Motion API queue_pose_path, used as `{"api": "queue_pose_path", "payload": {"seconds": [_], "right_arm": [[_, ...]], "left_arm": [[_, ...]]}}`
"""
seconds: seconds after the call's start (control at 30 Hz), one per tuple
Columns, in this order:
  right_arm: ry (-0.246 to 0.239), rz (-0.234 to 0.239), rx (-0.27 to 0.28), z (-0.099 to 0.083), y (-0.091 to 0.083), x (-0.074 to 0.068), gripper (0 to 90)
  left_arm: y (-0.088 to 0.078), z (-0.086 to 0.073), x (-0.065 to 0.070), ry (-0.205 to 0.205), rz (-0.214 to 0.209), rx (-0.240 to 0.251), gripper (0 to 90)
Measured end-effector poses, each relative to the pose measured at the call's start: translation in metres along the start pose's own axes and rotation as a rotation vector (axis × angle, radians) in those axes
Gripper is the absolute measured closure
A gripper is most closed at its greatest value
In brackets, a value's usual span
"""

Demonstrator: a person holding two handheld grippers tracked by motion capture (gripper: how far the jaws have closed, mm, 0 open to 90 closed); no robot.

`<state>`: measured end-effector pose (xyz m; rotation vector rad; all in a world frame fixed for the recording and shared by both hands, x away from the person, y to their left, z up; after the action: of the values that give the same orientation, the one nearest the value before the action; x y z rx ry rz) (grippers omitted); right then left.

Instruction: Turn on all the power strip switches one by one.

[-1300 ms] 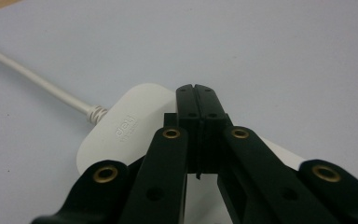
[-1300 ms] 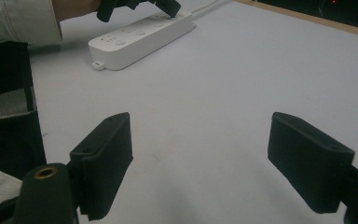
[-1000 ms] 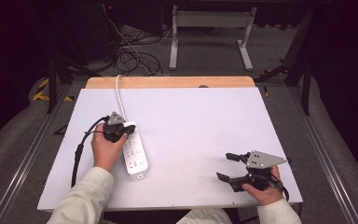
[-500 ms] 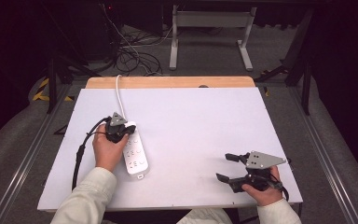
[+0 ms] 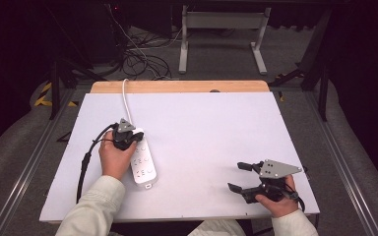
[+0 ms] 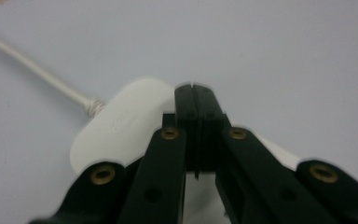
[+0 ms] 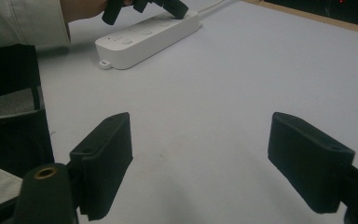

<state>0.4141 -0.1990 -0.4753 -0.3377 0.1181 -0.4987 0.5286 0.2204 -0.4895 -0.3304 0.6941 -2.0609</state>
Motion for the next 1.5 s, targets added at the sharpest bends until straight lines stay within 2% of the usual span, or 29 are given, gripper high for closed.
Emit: {"api": "queue_pose_path", "payload": {"seconds": [0.1,0.13,0.17,0.2,0.23,0.3,0.37,0.4,0.47,0.6,0.7,0.8,0.93,1.0,1.07,1.1,1.27,1.33,1.5], "right_arm": [[0.001,0.002,0.001,0.0,0.0,-0.001,22.3],[0.001,0.003,0.002,0.0,0.0,-0.001,22.3],[0.001,0.003,0.002,0.0,0.0,-0.001,22.3],[-0.001,0.003,0.005,0.001,0.0,-0.001,22.3],[-0.001,0.003,0.007,0.001,-0.001,-0.001,22.3],[-0.001,0.001,0.009,0.001,-0.001,0.0,22.3],[0.003,-0.001,0.011,0.001,-0.002,0.001,22.3],[0.003,-0.001,0.011,0.001,-0.002,0.001,22.3],[0.004,0.001,0.008,0.001,-0.001,0.001,22.3],[0.001,0.0,0.005,0.001,-0.001,0.0,22.3],[0.003,-0.002,0.004,0.001,-0.001,0.0,22.3],[0.002,-0.002,-0.002,0.0,0.0,0.0,22.3],[0.001,-0.002,-0.002,0.0,0.0,0.001,22.3],[0.001,-0.003,-0.004,0.0,-0.001,0.001,22.3],[0.001,-0.003,-0.004,0.0,-0.001,0.001,22.3],[0.001,-0.001,-0.003,0.0,-0.001,0.0,22.3],[-0.002,0.002,-0.004,0.0,0.0,0.0,22.3],[-0.003,0.002,-0.004,0.0,0.0,0.0,22.3],[-0.003,0.003,-0.005,0.0,0.0,0.0,22.3]], "left_arm": [[0.0,-0.001,0.002,-0.023,-0.012,0.01,90.0],[0.0,-0.001,0.002,-0.023,-0.012,0.01,90.0],[0.0,-0.001,0.001,-0.002,-0.004,0.016,90.0],[-0.003,0.0,0.0,-0.011,-0.027,0.024,90.0],[-0.003,0.0,0.0,-0.011,-0.027,0.024,89.9],[-0.016,0.005,0.001,0.009,-0.032,0.067,89.9],[-0.025,0.008,0.003,0.004,-0.06,0.092,89.9],[-0.025,0.008,0.003,0.004,-0.06,0.092,89.9],[-0.033,0.008,0.009,0.021,-0.089,0.092,89.9],[-0.037,0.006,0.022,0.063,-0.114,0.094,89.9],[-0.038,0.005,0.03,0.066,-0.154,0.104,89.9],[-0.039,0.005,0.035,0.078,-0.169,0.101,89.9],[-0.037,0.0,0.031,0.07,-0.15,0.09,89.9],[-0.036,-0.003,0.029,0.054,-0.151,0.081,89.9],[-0.035,-0.005,0.027,0.059,-0.13,0.073,89.9],[-0.034,-0.006,0.027,0.053,-0.139,0.071,89.9],[-0.031,-0.008,0.025,0.064,-0.116,0.055,89.9],[-0.03,-0.009,0.026,0.056,-0.127,0.046,89.9],[-0.028,-0.011,0.025,0.065,-0.111,0.036,89.9]]}}
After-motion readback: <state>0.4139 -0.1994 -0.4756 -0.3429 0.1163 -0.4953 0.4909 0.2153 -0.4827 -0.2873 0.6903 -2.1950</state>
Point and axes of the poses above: each handheld gripper's, and its own axes: y roughly forward along the jaws, z roughly out of its top, x roughly to its right, the point moved 3 cm from there along y, roughly forward along the jaws, and after that the axes turned 4 degrees about x, right-handed, at the moved point
